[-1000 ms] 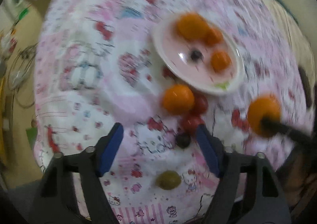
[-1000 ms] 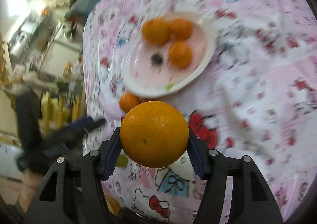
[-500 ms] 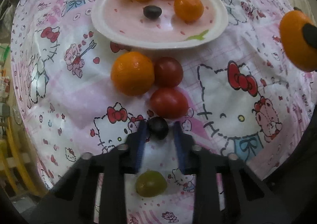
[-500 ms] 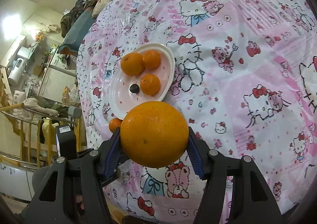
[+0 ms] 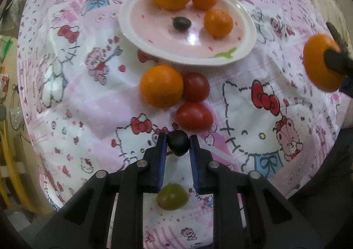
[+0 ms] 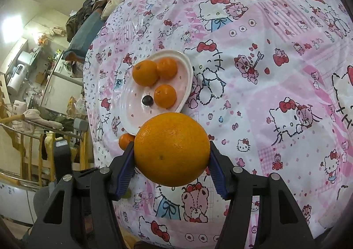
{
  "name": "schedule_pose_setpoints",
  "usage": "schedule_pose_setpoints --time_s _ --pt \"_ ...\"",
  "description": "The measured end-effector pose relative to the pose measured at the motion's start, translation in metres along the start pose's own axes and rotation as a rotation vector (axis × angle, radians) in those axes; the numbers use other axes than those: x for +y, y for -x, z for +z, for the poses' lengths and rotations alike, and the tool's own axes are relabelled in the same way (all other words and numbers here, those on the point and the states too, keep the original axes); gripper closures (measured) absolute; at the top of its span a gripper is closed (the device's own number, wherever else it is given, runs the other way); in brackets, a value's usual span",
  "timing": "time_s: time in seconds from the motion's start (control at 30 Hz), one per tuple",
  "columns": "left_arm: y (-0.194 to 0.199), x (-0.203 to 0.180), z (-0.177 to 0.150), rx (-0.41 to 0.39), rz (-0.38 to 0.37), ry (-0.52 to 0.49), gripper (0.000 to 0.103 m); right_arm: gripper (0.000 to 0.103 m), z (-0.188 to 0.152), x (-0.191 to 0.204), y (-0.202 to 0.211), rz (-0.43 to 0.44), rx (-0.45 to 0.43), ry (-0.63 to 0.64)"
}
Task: Organize fruits
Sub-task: 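Grasp the large orange with the right gripper while the left gripper grasps a dark grape, then carry the large orange over the plate with the right gripper while the left gripper carries the grape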
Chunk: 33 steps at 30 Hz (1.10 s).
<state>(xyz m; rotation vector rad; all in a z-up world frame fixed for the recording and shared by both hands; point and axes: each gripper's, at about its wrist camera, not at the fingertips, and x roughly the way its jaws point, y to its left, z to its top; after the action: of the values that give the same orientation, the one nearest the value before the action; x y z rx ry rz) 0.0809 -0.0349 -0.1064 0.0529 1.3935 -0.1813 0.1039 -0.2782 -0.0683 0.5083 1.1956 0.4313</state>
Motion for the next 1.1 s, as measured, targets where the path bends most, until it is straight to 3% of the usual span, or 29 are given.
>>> schedule_pose_setpoints --time_s 0.17,0.33,0.6,0.83,1.1 --pt "0.023 0.019 -0.007 -0.065 0.0 0.06 0.086 0.039 0.001 0.003 -0.001 -0.006 -0.004 0.01" --pt "0.054 0.035 -0.014 -0.18 -0.016 0.108 0.086 0.039 0.001 0.009 0.0 -0.011 -0.016 0.032" --pt "0.08 0.05 -0.005 -0.322 0.016 0.191 0.086 0.039 0.006 0.019 0.017 0.014 -0.09 0.076" --pt "0.101 0.051 0.011 -0.374 0.021 0.214 0.086 0.039 0.022 0.021 0.032 0.033 -0.139 0.084" --pt "0.106 0.051 0.038 -0.362 0.048 0.193 0.086 0.039 0.053 0.02 0.032 0.031 -0.168 0.077"
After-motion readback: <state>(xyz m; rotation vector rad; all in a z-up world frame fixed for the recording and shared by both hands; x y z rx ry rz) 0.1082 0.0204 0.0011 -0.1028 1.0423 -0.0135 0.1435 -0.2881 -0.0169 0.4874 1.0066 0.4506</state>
